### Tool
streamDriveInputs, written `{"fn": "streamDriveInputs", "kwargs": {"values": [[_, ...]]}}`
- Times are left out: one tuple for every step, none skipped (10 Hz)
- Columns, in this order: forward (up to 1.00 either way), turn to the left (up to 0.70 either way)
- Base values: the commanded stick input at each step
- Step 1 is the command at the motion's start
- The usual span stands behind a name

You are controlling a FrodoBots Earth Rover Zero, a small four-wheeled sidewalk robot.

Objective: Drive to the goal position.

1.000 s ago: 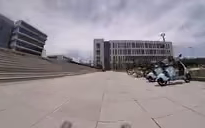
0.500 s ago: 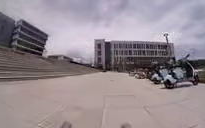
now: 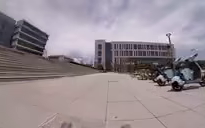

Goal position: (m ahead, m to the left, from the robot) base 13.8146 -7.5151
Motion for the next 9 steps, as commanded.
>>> {"fn": "streamDriveInputs", "kwargs": {"values": [[0.70, 0.00], [0.70, -0.01], [0.70, -0.11], [0.70, -0.21], [0.70, -0.19], [0.70, 0.00], [0.70, 0.00], [0.70, 0.00], [0.70, 0.00]]}}
